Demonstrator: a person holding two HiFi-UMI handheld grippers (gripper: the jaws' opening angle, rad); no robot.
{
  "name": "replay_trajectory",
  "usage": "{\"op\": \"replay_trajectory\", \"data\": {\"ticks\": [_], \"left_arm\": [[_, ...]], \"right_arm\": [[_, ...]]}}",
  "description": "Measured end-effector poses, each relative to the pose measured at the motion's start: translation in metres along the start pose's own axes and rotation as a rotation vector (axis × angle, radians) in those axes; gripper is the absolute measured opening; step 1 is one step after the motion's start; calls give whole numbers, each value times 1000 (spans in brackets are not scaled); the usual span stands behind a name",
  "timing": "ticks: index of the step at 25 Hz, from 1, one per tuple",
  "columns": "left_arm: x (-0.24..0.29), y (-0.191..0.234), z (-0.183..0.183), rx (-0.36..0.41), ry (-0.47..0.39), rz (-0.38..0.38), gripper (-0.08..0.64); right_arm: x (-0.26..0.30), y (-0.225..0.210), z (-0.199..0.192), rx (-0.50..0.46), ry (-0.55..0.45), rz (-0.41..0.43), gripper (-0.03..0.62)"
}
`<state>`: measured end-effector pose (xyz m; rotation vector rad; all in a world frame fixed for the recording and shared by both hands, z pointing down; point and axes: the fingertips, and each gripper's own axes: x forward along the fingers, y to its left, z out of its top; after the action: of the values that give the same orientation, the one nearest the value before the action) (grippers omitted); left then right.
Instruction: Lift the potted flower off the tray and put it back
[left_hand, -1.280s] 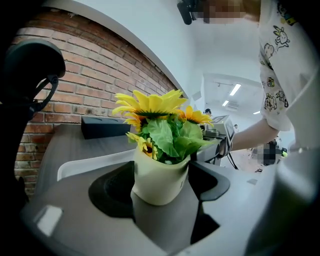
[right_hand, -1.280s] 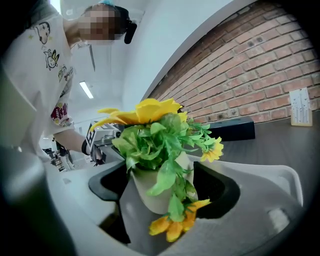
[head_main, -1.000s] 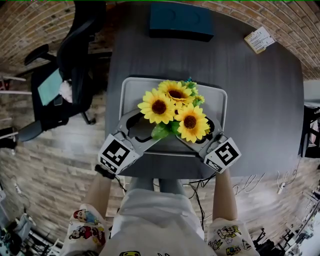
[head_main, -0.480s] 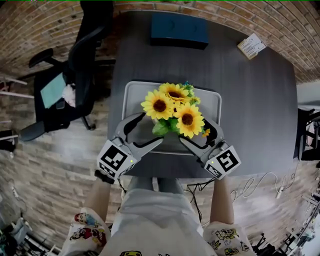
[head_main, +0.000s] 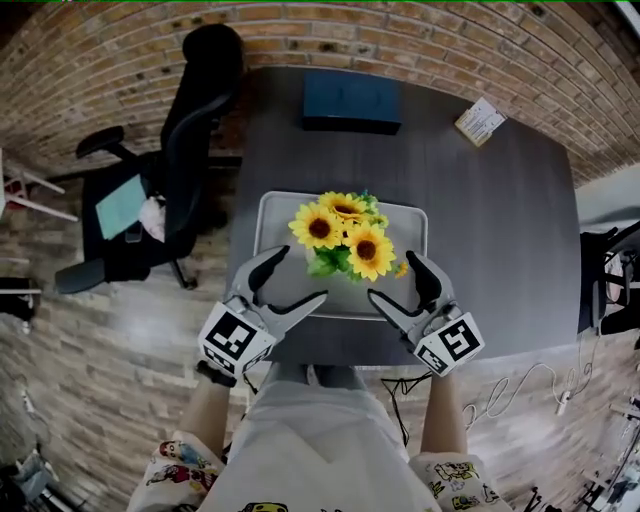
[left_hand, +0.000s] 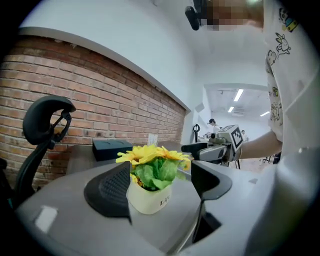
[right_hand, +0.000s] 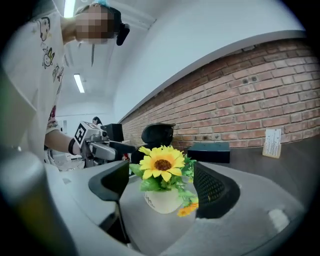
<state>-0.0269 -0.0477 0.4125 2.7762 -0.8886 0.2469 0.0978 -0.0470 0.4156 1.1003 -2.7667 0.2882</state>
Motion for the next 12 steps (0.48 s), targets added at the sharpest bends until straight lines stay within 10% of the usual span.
{"op": "replay_trajectory", "data": {"ticks": [12], "left_arm": [[-25, -25, 66, 13, -120, 33, 346]], "right_arm": [[-33, 24, 75, -91, -143, -32, 325]]}}
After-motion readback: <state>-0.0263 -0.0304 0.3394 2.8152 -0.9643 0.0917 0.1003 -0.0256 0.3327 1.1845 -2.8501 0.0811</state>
